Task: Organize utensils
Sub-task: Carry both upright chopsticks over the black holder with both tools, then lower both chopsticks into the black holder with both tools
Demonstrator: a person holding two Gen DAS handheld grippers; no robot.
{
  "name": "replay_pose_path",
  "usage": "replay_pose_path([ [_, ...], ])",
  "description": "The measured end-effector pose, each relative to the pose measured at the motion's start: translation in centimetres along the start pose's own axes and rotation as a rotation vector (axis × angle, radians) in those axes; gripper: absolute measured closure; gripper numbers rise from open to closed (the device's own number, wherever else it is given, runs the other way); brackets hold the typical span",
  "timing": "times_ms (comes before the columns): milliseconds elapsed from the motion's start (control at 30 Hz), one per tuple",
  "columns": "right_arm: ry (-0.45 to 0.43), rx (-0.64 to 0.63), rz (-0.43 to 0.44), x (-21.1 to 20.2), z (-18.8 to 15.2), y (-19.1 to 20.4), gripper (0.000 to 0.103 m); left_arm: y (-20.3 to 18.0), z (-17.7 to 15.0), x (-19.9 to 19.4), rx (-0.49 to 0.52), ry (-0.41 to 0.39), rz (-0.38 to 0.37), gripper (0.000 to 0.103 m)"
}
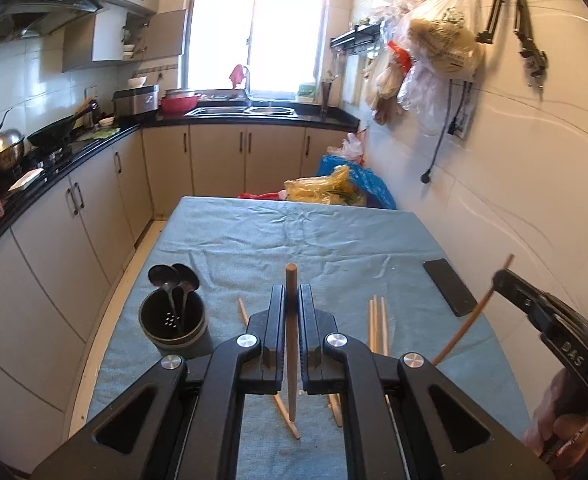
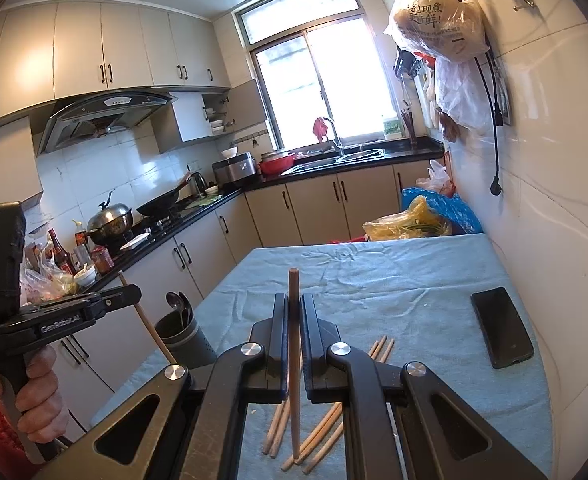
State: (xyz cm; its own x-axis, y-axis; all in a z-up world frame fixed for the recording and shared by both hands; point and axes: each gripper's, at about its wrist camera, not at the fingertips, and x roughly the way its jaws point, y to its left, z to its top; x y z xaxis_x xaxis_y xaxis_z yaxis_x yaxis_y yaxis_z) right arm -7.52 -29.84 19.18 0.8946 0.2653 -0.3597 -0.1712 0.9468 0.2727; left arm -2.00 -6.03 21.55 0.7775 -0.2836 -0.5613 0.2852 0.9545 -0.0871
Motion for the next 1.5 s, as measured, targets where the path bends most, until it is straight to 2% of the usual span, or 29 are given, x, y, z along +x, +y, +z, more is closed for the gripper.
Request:
replay_pose_path([
  [200, 0.005, 0.0, 0.003, 0.1, -0.2, 0.1, 0.097, -0.5, 0.1, -0.6, 0.023, -0.02, -0.011, 0.098],
  [633, 0.027, 0.012, 0.024, 0.3, 0.2, 0.2, 0.097, 0.1, 0.9, -1.3, 0.006, -0.025, -0.02, 0.098],
  [900, 0.005, -0.041, 0.106, 1.3, 4.0, 3.4, 0.097, 2.3, 4.5, -4.5, 0.0, -0.102, 0.02, 0.098],
  [1167, -0.02, -0.061, 0.179, 4.3, 8.3, 7.5, 0.097, 5.2, 8.8, -6.4, -0.011, -0.172, 0.106, 0.098],
  [1367, -0.041, -0.014, 0.247, 7.3, 11.2, 9.8, 0.097, 8.3, 10.7, -6.0, -0.058, -0.197, 0.132, 0.098],
  [1500, -0.037, 0.016, 0.277, 9.7, 11.7, 11.4, 0.097, 10.5, 10.7, -4.7, -0.099, -0.179, 0.145, 0.098],
])
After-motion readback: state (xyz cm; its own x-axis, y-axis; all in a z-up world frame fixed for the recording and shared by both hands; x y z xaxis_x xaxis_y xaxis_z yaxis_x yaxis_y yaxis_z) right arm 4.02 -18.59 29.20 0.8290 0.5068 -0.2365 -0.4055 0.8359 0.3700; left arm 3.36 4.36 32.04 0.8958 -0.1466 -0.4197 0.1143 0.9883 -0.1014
